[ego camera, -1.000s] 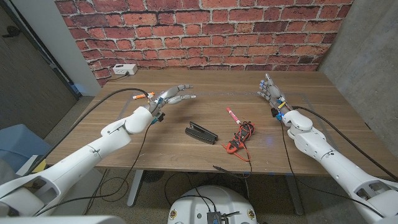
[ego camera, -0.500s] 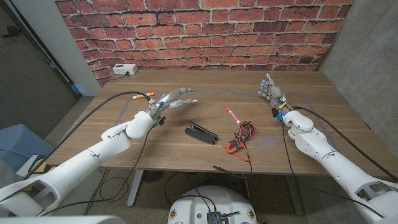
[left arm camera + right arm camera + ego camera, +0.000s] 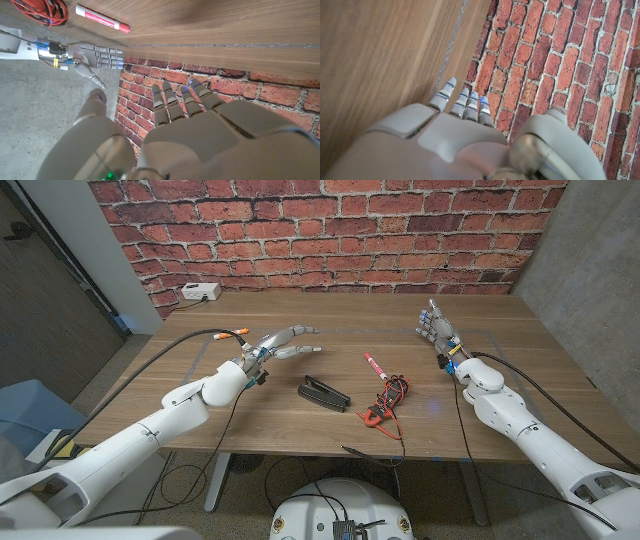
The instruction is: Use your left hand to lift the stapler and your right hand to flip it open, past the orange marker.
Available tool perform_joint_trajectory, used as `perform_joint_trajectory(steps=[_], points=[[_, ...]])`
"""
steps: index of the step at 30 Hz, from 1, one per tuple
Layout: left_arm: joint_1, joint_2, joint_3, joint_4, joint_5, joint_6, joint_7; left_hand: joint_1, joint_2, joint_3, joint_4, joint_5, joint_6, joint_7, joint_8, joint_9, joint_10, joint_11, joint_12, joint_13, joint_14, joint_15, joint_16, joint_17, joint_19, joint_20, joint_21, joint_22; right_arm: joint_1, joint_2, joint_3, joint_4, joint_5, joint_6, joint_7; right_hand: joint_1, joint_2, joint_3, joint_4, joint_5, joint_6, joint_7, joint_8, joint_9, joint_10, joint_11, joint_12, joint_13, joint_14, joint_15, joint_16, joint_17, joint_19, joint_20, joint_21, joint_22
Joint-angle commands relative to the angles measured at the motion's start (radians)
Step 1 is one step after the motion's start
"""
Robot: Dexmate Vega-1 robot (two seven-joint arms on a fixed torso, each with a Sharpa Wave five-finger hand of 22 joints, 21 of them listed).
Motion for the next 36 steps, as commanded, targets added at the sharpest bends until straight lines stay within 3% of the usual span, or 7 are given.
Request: perform_joint_trajectory(steps=[1, 5, 11, 18, 30, 34, 36], points=[[0.015, 0.011, -0.005, -0.034, 0.018, -0.011, -0.020, 0.014, 0.003, 0.002, -0.009, 0.006, 0.006, 0.002, -0.002, 0.003, 0.012, -0.004, 0.004, 0.002, 0.013, -0.122, 0.009, -0.001, 0.012, 0.001, 0.001, 0.000, -0.009, 0.003, 0.007, 0.017, 0.000, 0.018, -0.006, 0.012, 0.001, -0.001, -0.008, -0.004, 0.002, -0.010, 0.000, 0.003, 0.002, -0.003, -0.001, 0.001, -0.001, -0.005, 0.009, -0.002, 0.002, 0.004, 0.003, 0.001], [0.017, 0.009, -0.007, -0.036, 0.011, -0.017, -0.028, 0.022, 0.000, 0.001, -0.012, 0.006, -0.011, 0.002, -0.011, 0.002, -0.004, 0.004, -0.003, 0.002, 0.010, -0.122, 0.005, 0.000, 0.013, 0.001, 0.000, 0.000, -0.015, -0.001, 0.010, 0.013, -0.001, 0.019, -0.011, 0.014, 0.001, -0.001, -0.009, -0.004, 0.003, -0.010, 0.000, 0.003, 0.004, -0.003, -0.001, 0.000, -0.001, -0.006, 0.009, -0.003, 0.002, 0.004, 0.003, 0.001], [0.028, 0.005, -0.015, -0.036, -0.008, -0.028, -0.031, 0.038, -0.008, -0.006, -0.015, 0.006, -0.038, 0.012, -0.022, 0.002, -0.053, 0.014, -0.024, 0.003, 0.022, -0.113, 0.004, 0.000, 0.063, 0.009, 0.013, 0.000, -0.016, 0.000, 0.011, 0.020, -0.002, 0.037, -0.001, 0.017, 0.005, 0.002, -0.010, -0.005, 0.003, -0.011, 0.000, 0.003, 0.005, -0.007, 0.000, -0.002, -0.001, -0.007, 0.010, -0.006, 0.002, 0.004, 0.003, 0.001], [0.048, 0.016, -0.024, -0.062, 0.030, -0.027, -0.005, 0.070, -0.009, -0.007, -0.020, 0.008, -0.042, -0.007, -0.020, 0.002, -0.062, 0.000, -0.028, 0.004, 0.067, -0.125, 0.014, 0.000, 0.112, 0.013, 0.022, 0.001, -0.017, 0.001, 0.013, 0.021, 0.000, 0.041, 0.001, 0.021, 0.007, 0.004, -0.012, -0.005, 0.004, -0.012, 0.001, 0.003, 0.005, -0.008, 0.000, -0.003, -0.001, -0.009, 0.010, -0.008, 0.001, 0.004, 0.003, 0.001], [0.067, 0.017, -0.020, -0.079, 0.101, -0.035, 0.034, 0.098, -0.014, -0.012, -0.021, 0.008, -0.081, -0.012, -0.031, 0.002, -0.104, 0.001, -0.042, 0.008, 0.057, -0.114, 0.001, 0.002, 0.108, 0.002, 0.011, 0.003, -0.023, -0.005, 0.014, 0.014, 0.001, 0.038, 0.001, 0.025, 0.008, 0.006, -0.015, -0.007, 0.002, -0.011, 0.000, 0.003, 0.002, -0.002, -0.001, -0.006, -0.002, -0.005, 0.010, -0.012, 0.000, 0.003, 0.003, 0.001], [0.066, 0.026, -0.020, -0.092, 0.136, -0.031, 0.042, 0.112, -0.012, -0.019, -0.015, 0.007, -0.002, -0.002, 0.005, 0.012, -0.085, -0.001, -0.026, 0.017, 0.069, -0.116, 0.006, 0.005, 0.107, -0.001, 0.006, 0.004, -0.026, -0.009, 0.015, 0.007, -0.001, 0.032, -0.005, 0.026, 0.008, 0.007, -0.016, -0.008, 0.002, -0.010, 0.000, 0.003, 0.002, -0.002, -0.001, -0.007, -0.002, -0.006, 0.010, -0.013, 0.000, 0.003, 0.003, 0.001], [0.063, 0.029, -0.019, -0.093, 0.145, -0.035, 0.042, 0.116, -0.010, -0.019, -0.014, 0.006, 0.000, -0.004, 0.006, 0.015, -0.073, -0.003, -0.019, 0.019, 0.074, -0.118, 0.008, 0.005, 0.105, -0.002, 0.005, 0.004, -0.027, -0.010, 0.016, 0.004, 0.002, 0.026, -0.005, 0.025, 0.007, 0.006, -0.016, -0.008, 0.002, -0.010, 0.000, 0.003, 0.002, -0.001, -0.001, -0.008, -0.002, -0.005, 0.010, -0.014, 0.000, 0.002, 0.003, 0.001]])
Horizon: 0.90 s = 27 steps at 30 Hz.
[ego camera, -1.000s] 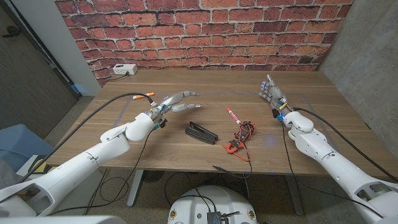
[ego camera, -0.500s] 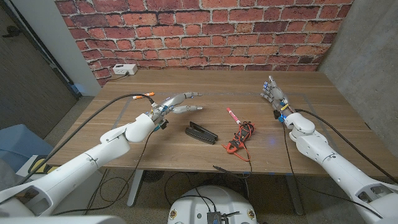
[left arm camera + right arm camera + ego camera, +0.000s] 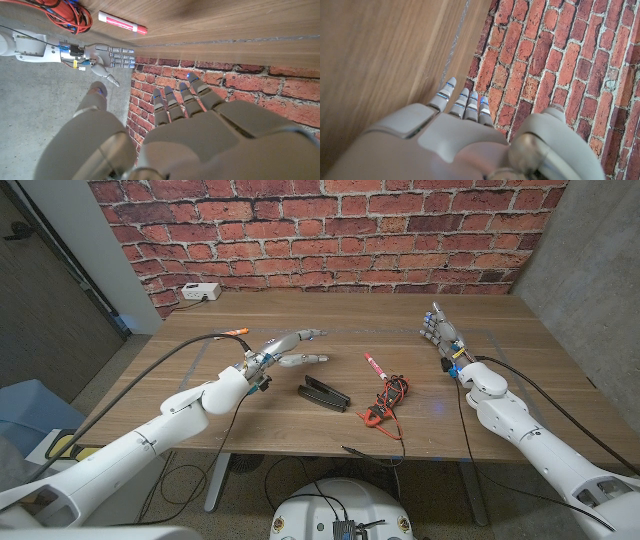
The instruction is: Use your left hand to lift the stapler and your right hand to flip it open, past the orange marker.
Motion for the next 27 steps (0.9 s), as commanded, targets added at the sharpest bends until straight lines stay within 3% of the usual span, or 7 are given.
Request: perform_joint_trajectory(steps=[1, 6, 21, 27], points=[[0.005, 0.014, 0.003, -0.024, 0.076, -0.003, 0.022, 0.022, 0.007, -0.005, 0.002, 0.002, 0.028, 0.000, 0.014, 0.010, 0.028, -0.005, 0.019, 0.010, 0.019, -0.114, 0.007, 0.003, 0.001, -0.016, -0.003, 0.002, -0.005, -0.008, 0.001, -0.011, 0.001, -0.009, -0.003, 0.007, -0.004, -0.004, -0.006, -0.004, -0.003, -0.005, 0.000, 0.003, 0.002, -0.001, -0.001, 0.001, -0.002, -0.004, 0.010, -0.001, 0.000, 0.002, 0.003, 0.001], [0.012, 0.018, 0.000, -0.034, 0.086, -0.006, 0.027, 0.028, 0.010, -0.006, 0.003, 0.001, 0.029, -0.001, 0.015, 0.014, 0.040, -0.011, 0.026, 0.015, 0.029, -0.116, 0.010, 0.004, 0.009, -0.031, -0.002, 0.001, -0.009, -0.004, 0.008, -0.007, 0.014, -0.009, -0.002, 0.008, -0.005, -0.004, -0.007, -0.005, -0.003, -0.003, 0.000, 0.003, 0.001, -0.001, -0.002, 0.000, -0.002, -0.004, 0.011, -0.002, 0.000, 0.003, 0.003, 0.001], [0.026, 0.043, -0.004, -0.067, 0.151, -0.009, 0.041, 0.035, 0.007, -0.016, 0.005, 0.000, -0.003, -0.012, 0.004, 0.019, 0.042, -0.014, 0.033, 0.027, 0.030, -0.116, 0.009, 0.006, -0.007, -0.024, -0.010, 0.001, -0.015, -0.010, 0.014, -0.017, 0.014, -0.017, -0.017, 0.008, -0.005, -0.003, -0.008, -0.007, -0.003, -0.003, 0.000, 0.003, 0.001, -0.001, -0.002, -0.003, -0.001, -0.004, 0.012, -0.006, -0.001, 0.003, 0.003, 0.001], [0.033, 0.062, -0.007, -0.094, 0.177, 0.001, 0.027, 0.051, 0.010, -0.015, 0.001, 0.003, -0.003, 0.004, 0.006, 0.019, 0.051, -0.015, 0.039, 0.033, 0.034, -0.120, 0.009, 0.006, -0.007, -0.029, -0.012, 0.000, -0.014, -0.012, 0.015, -0.018, 0.013, -0.022, -0.022, 0.008, -0.003, -0.002, -0.008, -0.007, -0.003, -0.002, 0.000, 0.003, 0.001, -0.002, -0.002, -0.004, -0.002, -0.004, 0.013, -0.007, -0.001, 0.002, 0.003, 0.001]])
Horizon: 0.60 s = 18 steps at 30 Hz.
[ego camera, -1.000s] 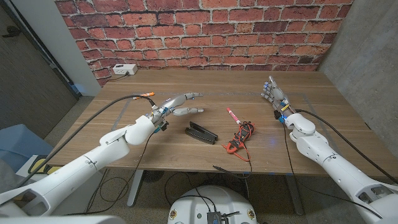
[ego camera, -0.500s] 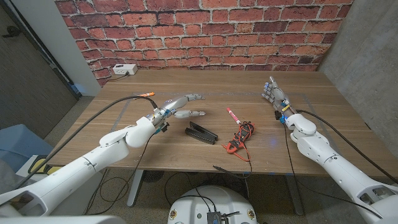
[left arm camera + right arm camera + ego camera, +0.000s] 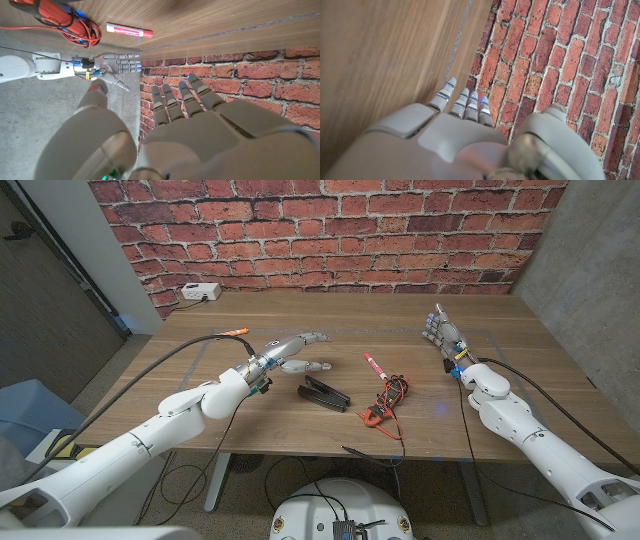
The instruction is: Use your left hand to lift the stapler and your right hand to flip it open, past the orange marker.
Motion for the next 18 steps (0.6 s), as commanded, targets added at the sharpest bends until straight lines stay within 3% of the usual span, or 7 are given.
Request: perform_joint_trajectory(steps=[1, 4, 6, 12, 14, 18], points=[[0.015, 0.027, -0.006, -0.040, 0.047, 0.006, -0.009, 0.025, 0.003, 0.000, -0.006, 0.003, 0.000, 0.007, 0.005, 0.004, 0.012, -0.001, 0.008, 0.006, 0.014, -0.122, 0.003, 0.005, -0.001, -0.021, -0.004, 0.002, 0.002, -0.001, 0.003, 0.001, -0.002, -0.004, -0.008, 0.008, -0.003, 0.002, -0.005, 0.000, -0.003, -0.002, 0.000, 0.003, 0.001, -0.002, -0.002, 0.000, -0.002, -0.004, 0.005, 0.002, -0.001, 0.003, 0.003, 0.001], [0.018, 0.028, -0.005, -0.050, 0.057, 0.015, -0.014, 0.038, 0.007, 0.004, -0.010, 0.005, 0.000, 0.007, 0.006, 0.004, 0.014, -0.003, 0.009, 0.008, 0.014, -0.123, 0.003, 0.005, -0.002, -0.023, -0.004, 0.002, 0.003, 0.005, 0.003, 0.004, 0.000, -0.002, -0.011, 0.009, -0.003, 0.002, -0.005, 0.000, -0.002, -0.004, 0.001, 0.003, 0.003, -0.006, -0.001, 0.000, -0.001, -0.004, 0.006, 0.002, 0.000, 0.003, 0.003, 0.001], [0.017, 0.030, -0.003, -0.056, 0.062, 0.017, -0.020, 0.093, 0.031, 0.024, -0.021, 0.006, -0.009, 0.010, 0.006, 0.004, 0.014, -0.007, 0.012, 0.015, 0.015, -0.123, 0.002, 0.005, -0.003, -0.025, -0.005, 0.001, 0.005, 0.004, 0.001, 0.007, -0.003, -0.002, -0.010, 0.010, -0.002, 0.003, -0.006, -0.001, -0.001, -0.007, 0.001, 0.003, 0.007, -0.013, 0.001, -0.001, -0.001, -0.009, 0.006, 0.000, 0.000, 0.002, 0.003, 0.001], [0.011, 0.045, -0.005, -0.090, 0.076, 0.030, -0.058, 0.150, 0.032, 0.036, -0.030, 0.005, -0.029, 0.014, 0.003, 0.004, 0.001, -0.006, 0.009, 0.022, 0.018, -0.114, 0.001, 0.005, -0.002, -0.020, -0.006, 0.000, 0.002, 0.003, 0.005, -0.001, 0.002, -0.009, -0.017, 0.012, -0.002, 0.004, -0.008, -0.001, 0.000, -0.009, 0.001, 0.003, 0.007, -0.011, 0.001, -0.003, 0.000, -0.010, 0.006, -0.002, 0.000, 0.002, 0.003, 0.001], [0.006, 0.047, -0.004, -0.092, 0.081, 0.024, -0.064, 0.203, 0.020, 0.030, -0.021, -0.001, -0.027, 0.036, 0.010, 0.006, 0.011, 0.013, 0.019, 0.034, 0.100, -0.106, 0.027, 0.007, 0.017, -0.009, 0.000, 0.001, 0.002, 0.003, 0.005, 0.001, -0.002, -0.001, -0.017, 0.012, -0.002, 0.004, -0.008, -0.002, 0.000, -0.009, 0.001, 0.003, 0.007, -0.011, 0.001, -0.003, -0.001, -0.010, 0.006, -0.002, 0.000, 0.002, 0.003, 0.001], [-0.005, 0.052, 0.002, -0.110, 0.113, 0.030, -0.080, 0.222, 0.019, 0.027, -0.019, -0.003, -0.026, 0.045, 0.012, 0.006, 0.012, 0.018, 0.021, 0.040, 0.112, -0.105, 0.027, 0.007, 0.049, -0.020, 0.011, 0.002, 0.001, 0.003, 0.007, 0.002, -0.002, 0.003, -0.019, 0.014, 0.000, 0.006, -0.009, -0.002, 0.001, -0.009, 0.001, 0.003, 0.007, -0.010, 0.001, -0.004, -0.001, -0.011, 0.006, -0.003, 0.000, 0.002, 0.003, 0.001]])
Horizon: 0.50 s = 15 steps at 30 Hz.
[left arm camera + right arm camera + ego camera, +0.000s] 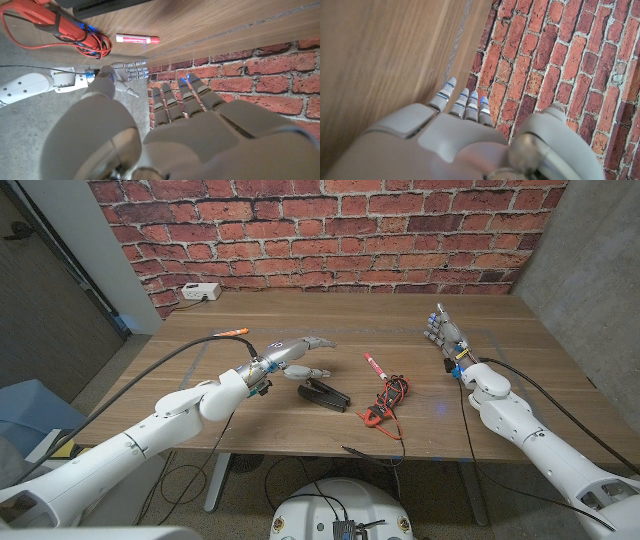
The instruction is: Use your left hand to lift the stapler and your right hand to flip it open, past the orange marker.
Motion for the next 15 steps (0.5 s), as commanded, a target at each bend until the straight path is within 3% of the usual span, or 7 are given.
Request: perform_joint_trajectory(steps=[1, 6, 15], points=[[-0.019, 0.024, 0.006, -0.059, 0.059, 0.013, -0.050, 0.030, 0.002, 0.002, 0.007, -0.003, -0.003, 0.014, 0.004, 0.002, 0.000, 0.010, 0.006, 0.008, 0.016, -0.104, 0.004, 0.002, 0.034, -0.023, 0.014, 0.002, -0.002, 0.002, 0.006, -0.004, 0.002, 0.001, -0.009, 0.014, 0.000, 0.002, -0.005, -0.002, 0.000, -0.009, 0.001, 0.003, 0.001, -0.004, 0.001, 0.001, -0.001, -0.010, 0.006, 0.002, 0.001, 0.002, 0.003, 0.001], [-0.025, 0.029, 0.009, -0.073, 0.083, 0.005, -0.059, 0.066, 0.018, 0.011, 0.005, -0.003, -0.016, 0.009, 0.000, 0.002, -0.004, 0.004, 0.005, 0.014, 0.015, -0.112, -0.001, 0.002, 0.051, -0.025, 0.020, 0.007, -0.006, 0.001, 0.008, -0.004, 0.004, -0.001, -0.012, 0.016, 0.000, 0.002, -0.006, -0.002, 0.000, -0.009, 0.001, 0.003, 0.001, -0.004, 0.000, 0.000, -0.001, -0.007, 0.006, 0.000, 0.001, 0.002, 0.003, 0.001], [-0.032, 0.037, 0.009, -0.086, 0.084, -0.007, -0.093, 0.079, 0.020, 0.010, 0.008, -0.004, -0.024, 0.007, -0.002, 0.002, -0.020, 0.001, 0.000, 0.020, 0.000, -0.109, -0.009, 0.003, 0.038, -0.021, 0.016, 0.011, -0.005, -0.001, 0.008, 0.000, 0.003, -0.001, -0.010, 0.018, 0.002, 0.004, -0.008, -0.003, 0.000, -0.009, 0.001, 0.003, 0.000, -0.004, 0.000, -0.001, -0.002, -0.009, 0.007, -0.002, 0.000, 0.002, 0.003, 0.001]])
